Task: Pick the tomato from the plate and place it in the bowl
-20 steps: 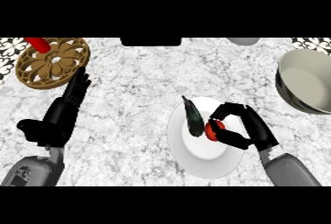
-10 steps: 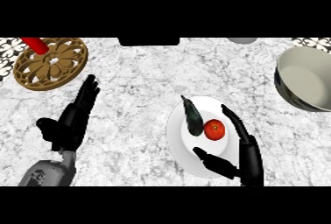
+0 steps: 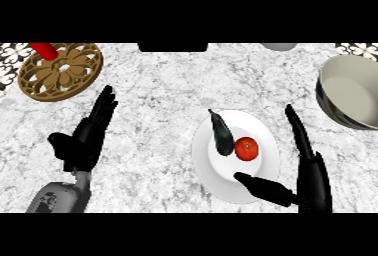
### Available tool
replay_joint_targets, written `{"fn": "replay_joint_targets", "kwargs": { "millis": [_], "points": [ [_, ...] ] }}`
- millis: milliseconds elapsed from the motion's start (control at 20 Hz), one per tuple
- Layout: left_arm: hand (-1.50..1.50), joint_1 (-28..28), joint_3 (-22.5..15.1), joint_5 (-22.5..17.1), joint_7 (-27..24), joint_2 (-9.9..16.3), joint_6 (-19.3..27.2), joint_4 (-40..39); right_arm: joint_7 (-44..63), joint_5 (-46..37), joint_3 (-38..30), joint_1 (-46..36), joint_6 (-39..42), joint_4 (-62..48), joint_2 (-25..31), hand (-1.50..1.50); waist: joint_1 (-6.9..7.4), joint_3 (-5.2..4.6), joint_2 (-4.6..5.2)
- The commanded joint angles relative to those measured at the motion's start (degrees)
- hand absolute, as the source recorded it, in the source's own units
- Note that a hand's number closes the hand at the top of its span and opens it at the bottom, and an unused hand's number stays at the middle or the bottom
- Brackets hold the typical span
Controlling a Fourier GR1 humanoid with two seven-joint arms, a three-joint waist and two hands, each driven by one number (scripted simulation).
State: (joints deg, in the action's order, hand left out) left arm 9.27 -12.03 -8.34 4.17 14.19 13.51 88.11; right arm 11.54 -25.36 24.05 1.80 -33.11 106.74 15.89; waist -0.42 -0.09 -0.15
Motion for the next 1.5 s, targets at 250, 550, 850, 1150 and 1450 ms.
{"fn": "replay_joint_targets", "kwargs": {
  "millis": [250, 550, 850, 1150, 1450],
  "points": [
    [0.00, -1.3, 0.0, 1.3, -0.2, -1.2, -0.2, 1.8, 25.9, -2.7, -0.2, -4.5, 15.5, 5.1, 2.9, -1.50, 0.69, 0.01, 0.06],
    [0.00, -0.5, 1.3, 0.9, 0.0, -1.2, -2.8, 0.6, 30.6, -3.3, 1.1, -7.0, 20.1, -2.3, -0.3, -1.50, 0.62, 0.07, 0.15],
    [0.00, 2.0, 1.8, 5.4, 1.9, -5.4, -0.8, -0.6, 21.6, 0.3, -4.0, -3.9, 23.0, -4.9, -1.7, -1.50, 0.30, 0.10, 0.14],
    [0.00, -3.4, 2.3, 6.8, 1.9, -5.3, -2.8, 4.7, 17.4, 0.9, -5.5, -2.0, 22.8, -4.5, -5.3, -1.50, 0.43, 0.10, 0.10],
    [0.00, -5.1, 3.0, 6.6, -0.4, -6.6, -5.2, 3.0, 16.6, 4.1, -7.4, 0.9, 25.1, 1.7, -5.8, -1.50, 0.37, 0.09, 0.09]
  ]
}}
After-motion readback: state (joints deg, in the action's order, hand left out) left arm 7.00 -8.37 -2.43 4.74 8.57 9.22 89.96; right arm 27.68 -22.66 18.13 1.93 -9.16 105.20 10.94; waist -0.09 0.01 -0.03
